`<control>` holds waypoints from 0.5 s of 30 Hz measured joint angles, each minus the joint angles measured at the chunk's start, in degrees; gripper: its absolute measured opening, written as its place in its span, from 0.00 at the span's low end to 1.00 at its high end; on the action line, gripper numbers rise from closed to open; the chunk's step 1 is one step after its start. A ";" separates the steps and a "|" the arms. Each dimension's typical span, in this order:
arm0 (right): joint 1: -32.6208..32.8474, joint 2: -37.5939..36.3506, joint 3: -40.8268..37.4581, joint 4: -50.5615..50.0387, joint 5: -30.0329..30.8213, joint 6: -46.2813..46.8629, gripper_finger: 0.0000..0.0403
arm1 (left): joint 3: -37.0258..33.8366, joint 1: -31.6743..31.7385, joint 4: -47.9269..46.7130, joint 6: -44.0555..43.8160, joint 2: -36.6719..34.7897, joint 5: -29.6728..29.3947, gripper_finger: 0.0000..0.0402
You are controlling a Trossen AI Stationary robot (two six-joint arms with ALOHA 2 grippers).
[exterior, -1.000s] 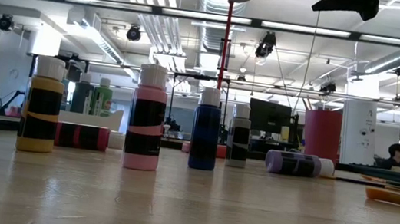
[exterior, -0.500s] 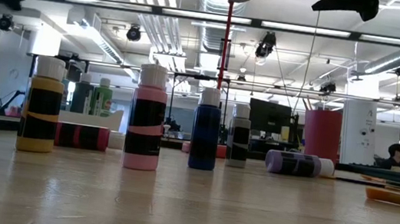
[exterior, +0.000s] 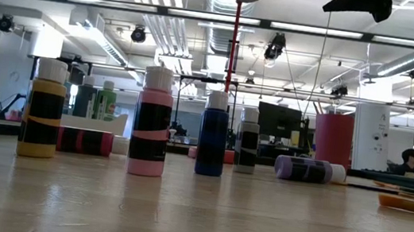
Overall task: Pick & Place Paint Supplies
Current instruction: Put the orange paint bottle into the white bin
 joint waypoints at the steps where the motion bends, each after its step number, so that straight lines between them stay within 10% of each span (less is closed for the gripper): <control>1: 0.00 0.00 0.00 0.01 0.01 0.03 0.50 | 0.00 0.01 -0.70 -1.92 0.13 0.54 0.56; 15: 0.00 -0.02 0.00 -4.39 -0.19 -0.80 0.53 | -4.33 0.13 -1.77 -19.67 0.89 15.19 0.56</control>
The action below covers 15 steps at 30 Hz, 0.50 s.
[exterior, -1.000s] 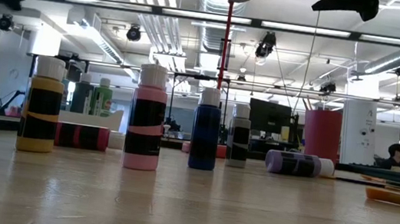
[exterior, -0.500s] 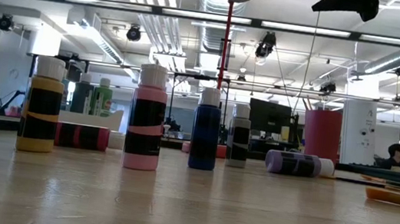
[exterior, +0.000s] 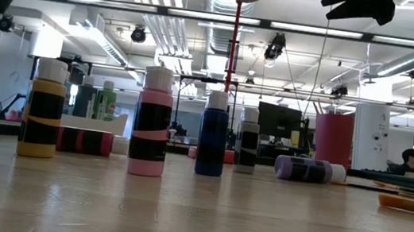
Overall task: Pick & Place Paint Supplies
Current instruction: Put the orange paint bottle into the white bin
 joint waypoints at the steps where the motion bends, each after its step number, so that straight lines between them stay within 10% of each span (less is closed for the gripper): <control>1: 0.00 0.00 0.00 -0.62 0.02 0.44 0.52 | -0.62 0.00 0.85 -0.84 -0.04 0.42 0.56; 15: 0.00 0.00 -0.44 -1.46 0.23 -0.43 0.48 | -12.13 0.13 16.89 -6.22 0.32 2.47 0.56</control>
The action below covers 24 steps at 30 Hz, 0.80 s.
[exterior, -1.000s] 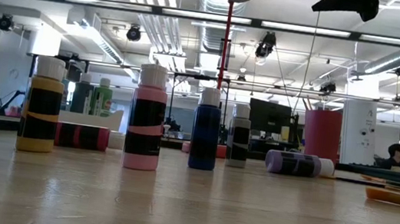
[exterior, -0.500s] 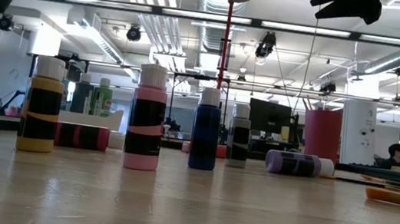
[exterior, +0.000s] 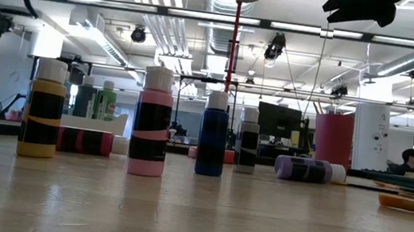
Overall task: Pick & Place Paint Supplies
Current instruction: Put the orange paint bottle into the white bin
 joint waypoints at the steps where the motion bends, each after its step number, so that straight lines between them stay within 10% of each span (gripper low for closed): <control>1: 0.00 0.00 0.00 0.00 0.02 -0.01 0.48 | -0.49 0.00 0.42 -0.09 0.03 0.34 0.56; 24: 0.00 0.00 -0.22 0.00 0.17 -0.37 0.46 | -5.76 0.04 10.12 -0.28 5.77 1.41 0.56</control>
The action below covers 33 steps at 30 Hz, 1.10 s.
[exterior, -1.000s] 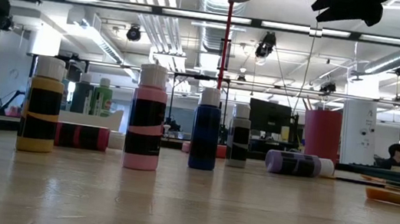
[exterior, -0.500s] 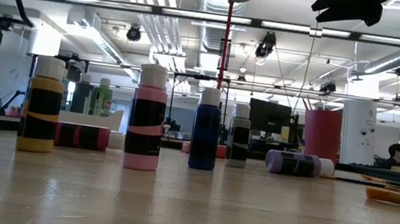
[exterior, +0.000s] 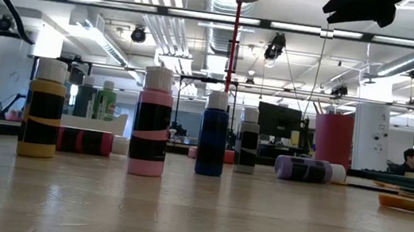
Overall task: Pick & Place Paint Supplies
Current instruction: Put the orange paint bottle into the white bin
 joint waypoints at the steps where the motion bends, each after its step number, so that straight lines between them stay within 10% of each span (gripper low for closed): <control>1: 0.00 0.00 0.00 0.00 0.00 -0.08 0.46 | -0.01 0.00 0.16 0.25 0.35 0.25 0.56; 20: 0.00 0.00 0.00 0.01 0.31 -2.44 0.39 | 0.42 -0.09 1.57 4.56 0.96 -1.94 0.30; 33: 0.00 0.00 0.00 0.13 0.42 -2.47 0.34 | 10.32 1.38 -15.08 12.47 -5.19 -30.86 0.30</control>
